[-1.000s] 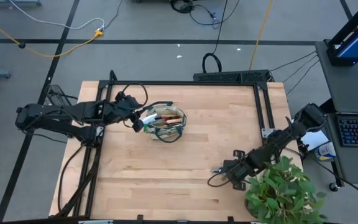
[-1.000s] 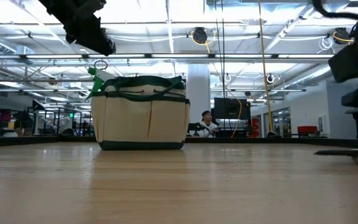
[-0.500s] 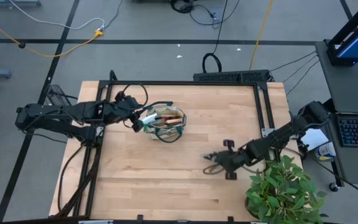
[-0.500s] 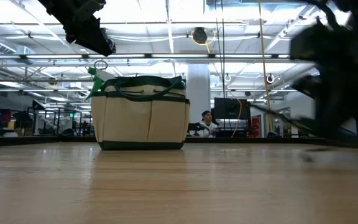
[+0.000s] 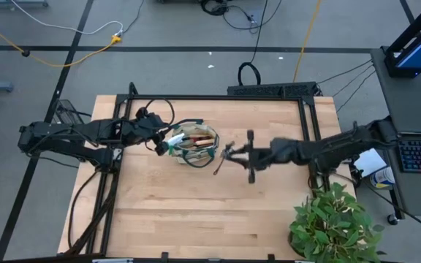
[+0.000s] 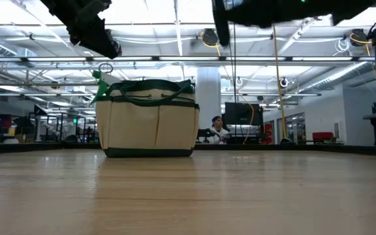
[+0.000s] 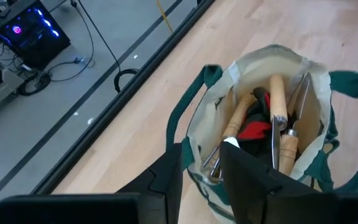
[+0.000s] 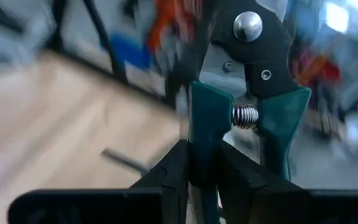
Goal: Pick & Place Garden tools in Gardening bag
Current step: Put the shear scissors into the gardening bag
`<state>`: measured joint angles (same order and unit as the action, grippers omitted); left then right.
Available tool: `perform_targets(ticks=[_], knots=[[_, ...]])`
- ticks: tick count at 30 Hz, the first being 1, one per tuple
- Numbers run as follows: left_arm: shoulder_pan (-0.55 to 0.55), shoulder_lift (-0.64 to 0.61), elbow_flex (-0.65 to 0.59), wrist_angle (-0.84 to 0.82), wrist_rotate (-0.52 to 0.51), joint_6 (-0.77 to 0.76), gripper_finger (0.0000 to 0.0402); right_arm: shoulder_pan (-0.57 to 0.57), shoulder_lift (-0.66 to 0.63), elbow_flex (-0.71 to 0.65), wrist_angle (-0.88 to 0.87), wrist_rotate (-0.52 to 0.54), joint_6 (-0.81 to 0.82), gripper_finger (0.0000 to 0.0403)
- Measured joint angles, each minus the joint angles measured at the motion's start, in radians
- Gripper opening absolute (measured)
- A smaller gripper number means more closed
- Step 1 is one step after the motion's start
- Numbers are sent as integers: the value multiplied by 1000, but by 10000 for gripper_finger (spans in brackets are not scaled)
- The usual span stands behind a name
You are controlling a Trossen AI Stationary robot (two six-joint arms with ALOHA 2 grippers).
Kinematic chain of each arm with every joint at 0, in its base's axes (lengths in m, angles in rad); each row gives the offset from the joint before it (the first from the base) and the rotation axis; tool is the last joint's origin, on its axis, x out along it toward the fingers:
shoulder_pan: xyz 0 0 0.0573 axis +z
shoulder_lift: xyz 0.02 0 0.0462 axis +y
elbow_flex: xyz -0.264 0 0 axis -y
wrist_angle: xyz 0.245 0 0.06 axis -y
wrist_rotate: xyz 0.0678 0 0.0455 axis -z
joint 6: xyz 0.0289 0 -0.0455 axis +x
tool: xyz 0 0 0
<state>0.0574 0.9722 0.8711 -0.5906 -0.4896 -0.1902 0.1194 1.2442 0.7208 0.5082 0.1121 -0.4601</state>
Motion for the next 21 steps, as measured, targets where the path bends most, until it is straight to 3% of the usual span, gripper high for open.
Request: perform_targets(ticks=[2, 4, 13, 21], knots=[[0, 0, 0, 9, 0, 0, 113, -54, 36, 8, 151, -142, -24, 51], [0, 0, 0, 11, 0, 2, 113, -97, 75, 30, 218, -218, -37, 51], [0, 0, 0, 11, 0, 4, 113, -225, 313, 259, 197, -218, -28, 51], [0, 1, 0, 7, 0, 13, 113, -272, 461, 303, 247, -157, 0, 51]])
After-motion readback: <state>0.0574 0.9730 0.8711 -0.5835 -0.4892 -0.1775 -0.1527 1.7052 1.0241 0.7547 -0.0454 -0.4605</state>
